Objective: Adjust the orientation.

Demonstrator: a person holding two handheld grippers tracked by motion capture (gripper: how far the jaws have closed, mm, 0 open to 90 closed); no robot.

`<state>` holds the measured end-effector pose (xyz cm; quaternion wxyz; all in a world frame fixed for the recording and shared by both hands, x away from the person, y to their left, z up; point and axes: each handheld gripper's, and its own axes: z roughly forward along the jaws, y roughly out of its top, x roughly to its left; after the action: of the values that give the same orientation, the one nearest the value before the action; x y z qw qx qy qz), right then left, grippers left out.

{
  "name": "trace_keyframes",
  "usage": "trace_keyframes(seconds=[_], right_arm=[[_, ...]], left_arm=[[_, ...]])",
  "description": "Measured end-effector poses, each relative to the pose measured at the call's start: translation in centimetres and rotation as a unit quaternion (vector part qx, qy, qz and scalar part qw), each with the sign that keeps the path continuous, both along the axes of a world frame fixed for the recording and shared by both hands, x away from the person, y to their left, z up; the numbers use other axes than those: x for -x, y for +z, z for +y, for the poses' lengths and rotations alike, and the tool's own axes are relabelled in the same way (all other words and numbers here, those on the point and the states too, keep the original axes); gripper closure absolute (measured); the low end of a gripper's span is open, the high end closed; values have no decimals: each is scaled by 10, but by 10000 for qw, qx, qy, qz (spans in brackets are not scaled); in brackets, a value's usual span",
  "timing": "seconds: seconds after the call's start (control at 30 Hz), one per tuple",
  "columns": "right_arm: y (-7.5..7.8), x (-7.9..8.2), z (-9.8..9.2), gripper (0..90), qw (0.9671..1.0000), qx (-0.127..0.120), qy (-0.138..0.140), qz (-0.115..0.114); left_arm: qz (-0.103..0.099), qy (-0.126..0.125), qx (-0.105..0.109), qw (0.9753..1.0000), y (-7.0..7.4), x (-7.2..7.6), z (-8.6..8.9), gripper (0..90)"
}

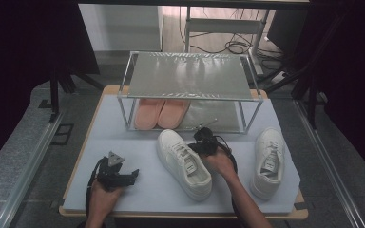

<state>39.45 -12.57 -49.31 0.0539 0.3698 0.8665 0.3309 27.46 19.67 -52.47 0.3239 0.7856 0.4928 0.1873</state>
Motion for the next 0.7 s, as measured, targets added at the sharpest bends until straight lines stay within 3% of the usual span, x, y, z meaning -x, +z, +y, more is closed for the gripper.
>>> trace_keyframes(seconds=[0.13,0.33,0.7], right_arm=[[0,-2,6,875,9998,36,172,10],[8,-5,-14,782,10000,67,29,-48],[34,16,-43,588,9997,-227,-28,-38]], left_arm=[[-12,15,20,10000,0,0,0,134],[-15,17,21,10000,0,0,0,134],[-7,-1,-5,10000,0,0,0,134]])
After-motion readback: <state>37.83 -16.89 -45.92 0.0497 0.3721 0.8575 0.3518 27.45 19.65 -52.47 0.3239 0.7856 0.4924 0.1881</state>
